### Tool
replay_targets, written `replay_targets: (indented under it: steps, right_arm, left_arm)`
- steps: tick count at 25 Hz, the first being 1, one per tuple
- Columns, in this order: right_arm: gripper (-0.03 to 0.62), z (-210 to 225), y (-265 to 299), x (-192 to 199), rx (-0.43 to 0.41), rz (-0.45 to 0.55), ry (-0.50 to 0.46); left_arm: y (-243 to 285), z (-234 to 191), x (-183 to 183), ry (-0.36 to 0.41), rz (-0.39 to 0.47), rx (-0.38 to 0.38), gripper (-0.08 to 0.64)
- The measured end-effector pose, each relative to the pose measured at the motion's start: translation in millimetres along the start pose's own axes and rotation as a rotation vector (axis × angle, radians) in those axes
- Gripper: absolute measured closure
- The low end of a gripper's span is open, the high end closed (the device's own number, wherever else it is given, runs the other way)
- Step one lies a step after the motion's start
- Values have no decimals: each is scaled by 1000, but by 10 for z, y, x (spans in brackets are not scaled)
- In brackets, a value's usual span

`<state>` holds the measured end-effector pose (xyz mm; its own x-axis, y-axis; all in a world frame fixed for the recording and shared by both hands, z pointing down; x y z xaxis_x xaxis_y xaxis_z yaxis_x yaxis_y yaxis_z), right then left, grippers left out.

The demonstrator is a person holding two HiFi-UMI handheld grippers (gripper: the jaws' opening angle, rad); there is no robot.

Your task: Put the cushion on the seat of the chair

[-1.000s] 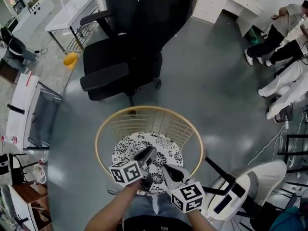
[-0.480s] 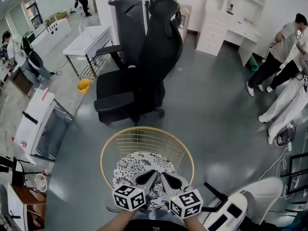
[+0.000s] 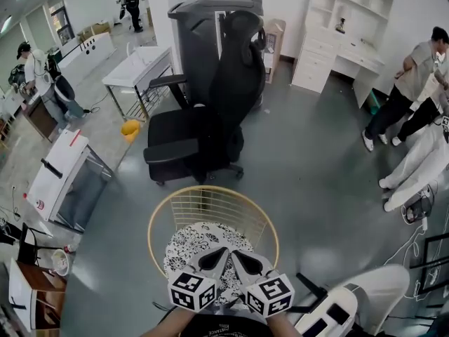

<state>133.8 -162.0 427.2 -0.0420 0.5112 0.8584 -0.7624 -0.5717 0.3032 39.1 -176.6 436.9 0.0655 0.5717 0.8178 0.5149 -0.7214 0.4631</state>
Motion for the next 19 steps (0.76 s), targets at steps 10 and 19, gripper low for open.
replay_targets:
  steps: [10,19]
  right_arm:
    - [594,52,-48,1,-2,-5,-2]
    - [594,37,-41,43,-8,-9,5]
  left_arm:
    - [9,49,27,-3,-4,-18,563]
    - [24,61,55,10,-15,-18,563]
Point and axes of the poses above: the fingertips, and each gripper's own axes: y forward along the fingers, z to its right, x out of its underside, the point moved 6 cm from there along -y, backward along the fingers, and after that the axes turned 9 degrees about -x, right-handed, at the moved point
